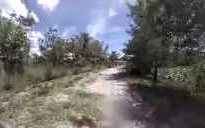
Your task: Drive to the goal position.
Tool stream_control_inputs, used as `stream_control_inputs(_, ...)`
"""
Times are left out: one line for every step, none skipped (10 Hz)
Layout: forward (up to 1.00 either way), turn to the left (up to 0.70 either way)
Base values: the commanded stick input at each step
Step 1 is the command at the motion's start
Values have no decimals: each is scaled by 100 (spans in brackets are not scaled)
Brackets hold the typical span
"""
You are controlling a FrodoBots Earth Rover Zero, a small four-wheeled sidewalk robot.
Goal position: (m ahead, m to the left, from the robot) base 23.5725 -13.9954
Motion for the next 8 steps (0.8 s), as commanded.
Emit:
stream_control_inputs(70, 0)
stream_control_inputs(70, 0)
stream_control_inputs(70, 0)
stream_control_inputs(70, 0)
stream_control_inputs(70, 0)
stream_control_inputs(70, 0)
stream_control_inputs(70, 0)
stream_control_inputs(70, 0)
